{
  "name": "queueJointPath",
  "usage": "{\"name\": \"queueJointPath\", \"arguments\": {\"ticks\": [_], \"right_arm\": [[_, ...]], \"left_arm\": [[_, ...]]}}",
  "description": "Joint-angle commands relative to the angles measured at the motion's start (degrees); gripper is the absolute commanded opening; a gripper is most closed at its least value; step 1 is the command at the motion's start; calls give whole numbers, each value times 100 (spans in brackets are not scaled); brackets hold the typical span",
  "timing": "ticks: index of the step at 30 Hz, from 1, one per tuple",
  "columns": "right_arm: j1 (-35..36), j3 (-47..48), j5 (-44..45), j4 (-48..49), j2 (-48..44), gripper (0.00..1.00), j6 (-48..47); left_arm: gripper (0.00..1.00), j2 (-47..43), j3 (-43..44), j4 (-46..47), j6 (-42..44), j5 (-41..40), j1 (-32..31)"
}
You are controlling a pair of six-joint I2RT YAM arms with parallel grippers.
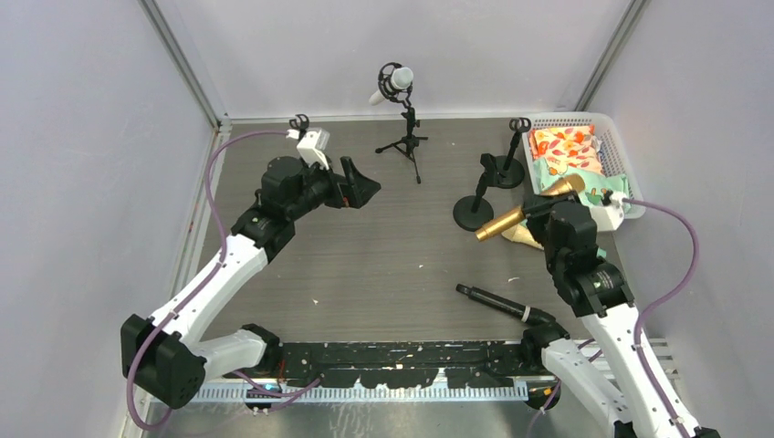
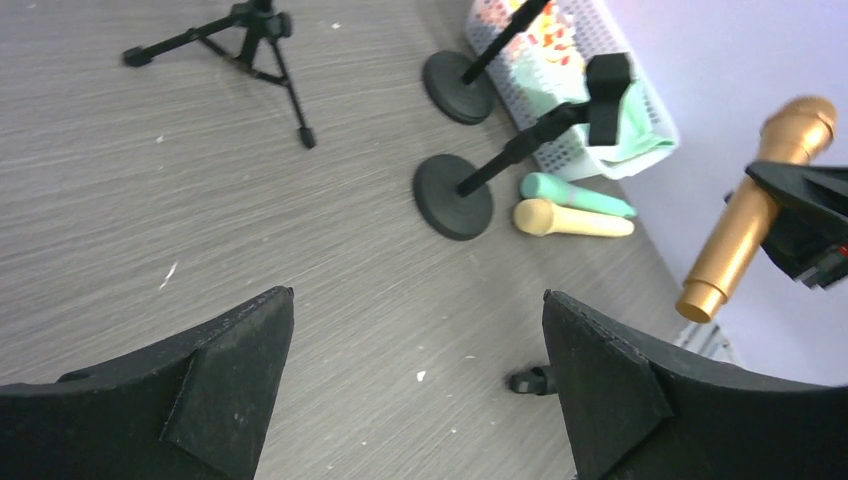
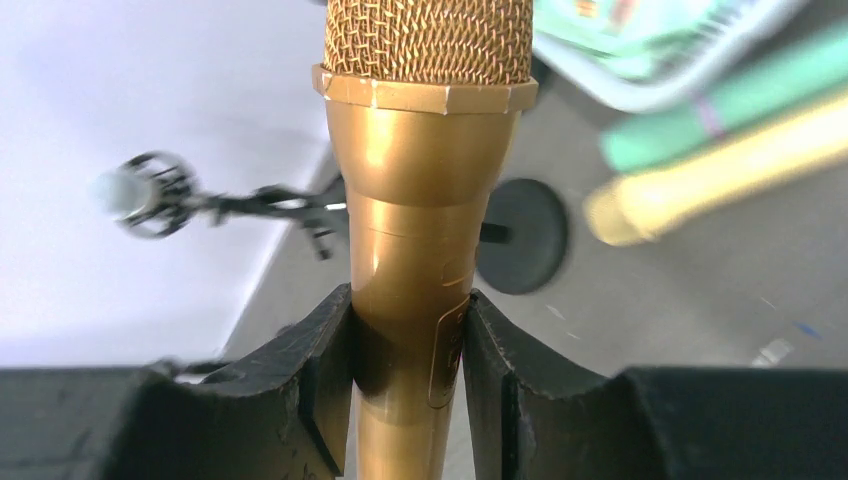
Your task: Attach the microphones to the stand
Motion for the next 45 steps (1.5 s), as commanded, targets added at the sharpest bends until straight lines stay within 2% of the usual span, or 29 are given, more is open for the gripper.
{"name": "queueJointPath", "arguments": {"ticks": [1,5,10,12,15,24,29,36,40,41,44,45], "right_arm": [[-13,337,-1297,2421,188,1,-2078],[194,593,-1936,3421,631,1,-2311],[1476,1019,-1488,4370,1308,1,-3018],[2027,1174,-1466,4699,1607,1,-3299],[2394,1249,-1655,5151,1947,2,-3337],[2827,1493,-2109,5606,2462,5,-3256],[2851,1443,-2354,5819,2474,7,-3049],[2849,1123,-2372,5960,2448,22,-2789],[2842,1184,-2190,5655,2429,39,-2644],[2845,1262,-2068,5429,2423,49,-2588],[2793,1665,-1783,4588,2488,64,-2462],[2719,1840,-1850,4326,2536,66,-2391]], "left_arm": [[94,-161,448,-54,-283,657,-58],[95,-279,626,-36,169,140,-682],[97,-222,849,93,403,-282,-1397],[98,-228,814,256,399,-405,-1519],[99,-243,769,462,422,-555,-1605],[96,-142,755,467,508,-545,-1693],[83,-55,704,487,480,-631,-1714],[46,-21,529,843,368,-662,-1714],[22,16,560,883,390,-662,-1714],[17,16,575,879,429,-646,-1714],[1,24,593,818,566,-580,-1710],[0,24,589,803,607,-522,-1709]]}}
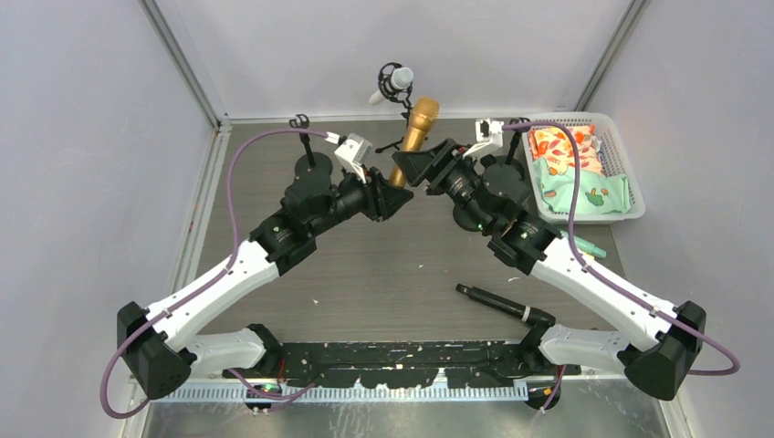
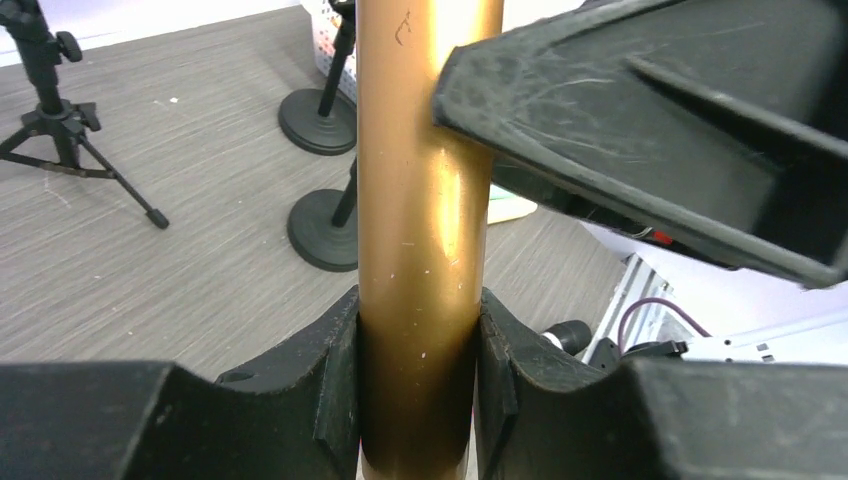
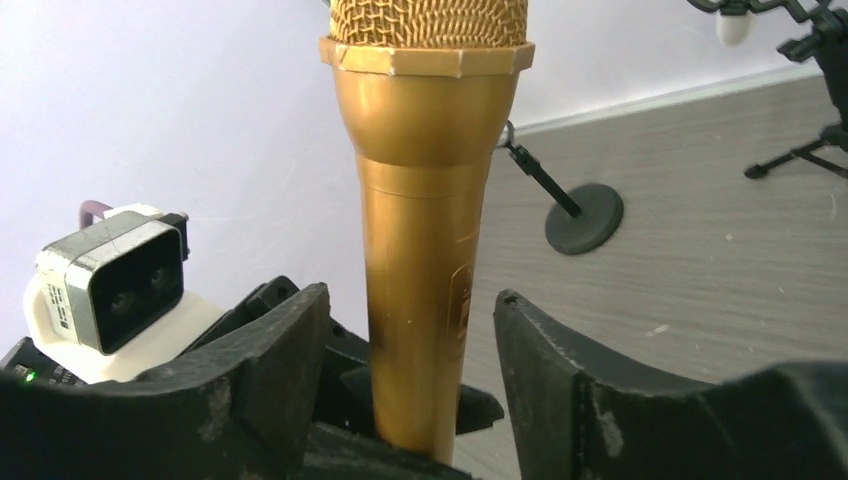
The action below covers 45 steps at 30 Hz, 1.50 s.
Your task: Attach the microphones to the stand
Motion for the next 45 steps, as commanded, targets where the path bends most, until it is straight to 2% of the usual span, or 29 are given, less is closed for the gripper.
{"name": "queueJointPath", "arguments": {"ticks": [1,9,18,19,25,26,27,30,32,36,41,45], "right_arm": [[-141,701,56,-909,35,68,309],[-809,1105,-1360,-1362,453,72,828],[-898,1439,-2038,-1463,872,66,575],[-902,1434,-2069,-1414,894,63,557],[-902,1214,-1962,-986,862,34,475],[-899,1155,-1831,-947,816,29,453],[-903,1066,-1688,-888,758,24,437],[-909,698,-990,-626,491,8,416],[-910,471,-460,-544,240,1,386],[-920,393,72,-859,-81,1,25],[-935,318,232,-1346,-396,1,-296],[-947,236,307,-1604,-625,1,-395]], "left_arm": [[0,-4,12,242,263,-35,51],[0,44,-8,247,344,325,54],[0,131,62,72,453,366,50],[0,143,66,56,458,362,50],[1,163,45,-77,472,277,50],[6,163,62,-171,493,112,50],[15,159,72,-306,501,-190,58],[60,146,69,-660,577,-961,88],[82,153,103,-892,607,-1395,200],[94,203,88,-986,403,-1137,1032],[97,370,36,-555,472,-407,2359],[99,821,370,-296,440,185,3298]]}}
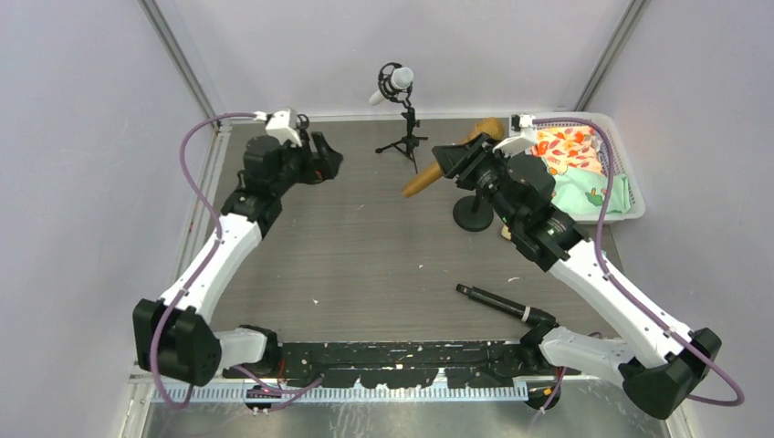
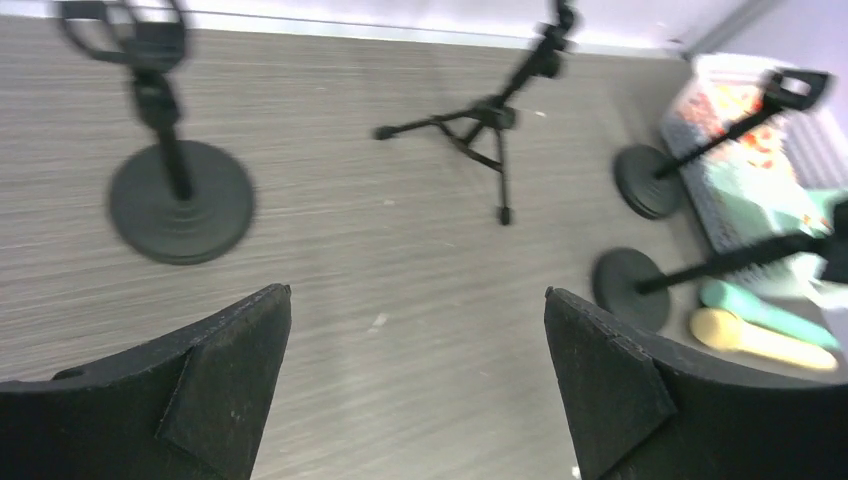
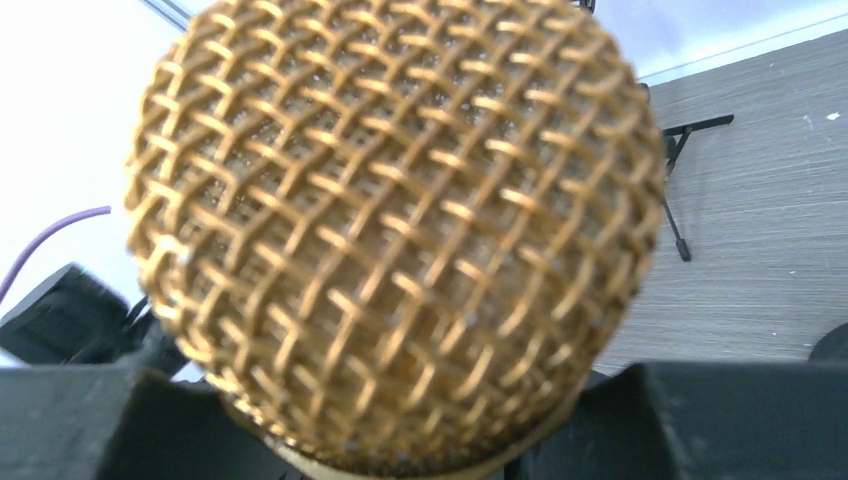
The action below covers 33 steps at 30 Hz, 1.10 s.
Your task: Attach the microphones to the stand
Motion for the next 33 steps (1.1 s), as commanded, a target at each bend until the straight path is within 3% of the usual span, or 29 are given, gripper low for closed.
{"name": "queueJointPath", "arguments": {"ticks": [1,4,10,14,24,29,33], "right_arm": [[18,-12,235,-222,-353,1,-312],[10,-12,242,-411,-491,1,-395],[7,-64,265,-627,-685,1,-449],[7,-65,261,-771,-815,1,-451],[3,-70,71,-907,-865,1,-487],[-1,-65,60,-1008,-917,1,-535],[3,-98,87,-1040,-985,1,-506]], "left_arm": [[99,506,489,536,-24,600,941],[99,1028,971,717,-138,928,1446],[99,2033,1737,1096,-162,1045,1839],[99,2700,2130,1386,-314,1557,2176],[99,3542,2403,2445,-424,2529,2361],[99,3835,2545,2543,-440,2851,2370],[92,4056,2713,2417,-389,2930,2363]]}}
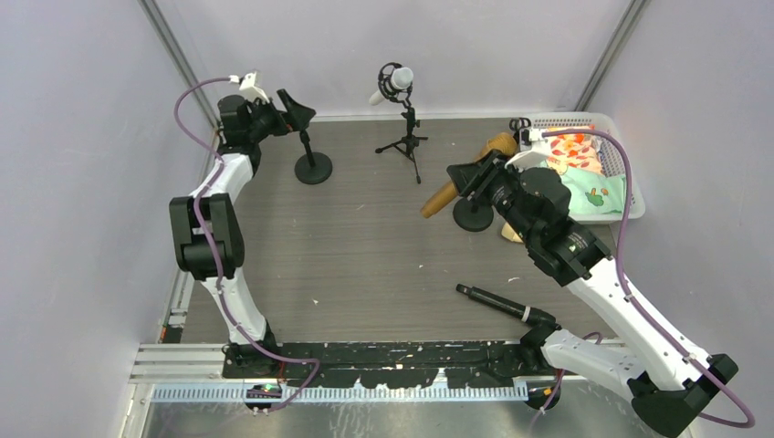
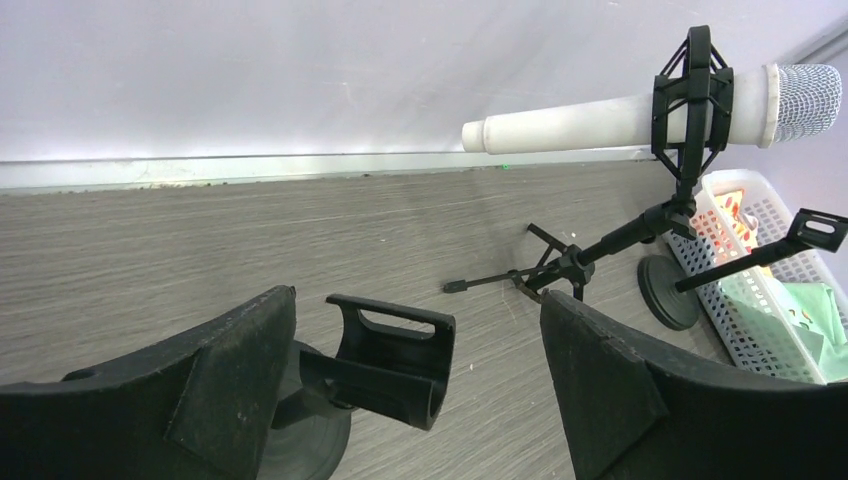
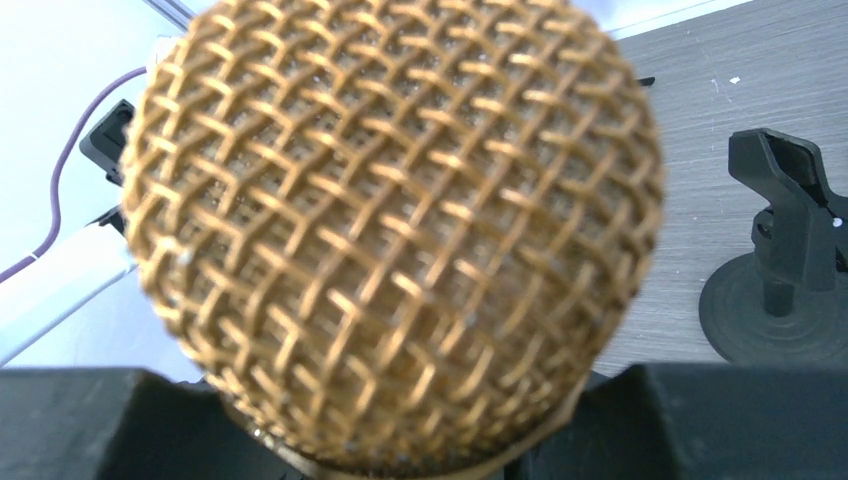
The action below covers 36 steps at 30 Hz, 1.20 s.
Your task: Attach the microphones to the stand
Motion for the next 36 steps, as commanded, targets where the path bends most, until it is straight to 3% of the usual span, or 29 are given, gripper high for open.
{"name": "queueJointPath", "arguments": {"ticks": [1,8,17,21,26,36], "right_arm": [[2,7,7,129,-204,1,-73],[3,17,3,87,-248,1,-63],[0,-30,51,84,-264,1,-84],[0,-95,138,88,-305,1,-120],[1,-169,206,99,-314,1,-134],[1,-263,240,58,-387,1,-72]], "left_arm": [[90,205,404,225,70,382,30],[79,371,444,223,24,561,35],[37,351,483,240,-160,776,26],[25,123,285,462,-503,776,-12],[17,-493,-393,960,-977,447,-389],[15,-1614,-1584,1259,-1449,-820,-1854]]}}
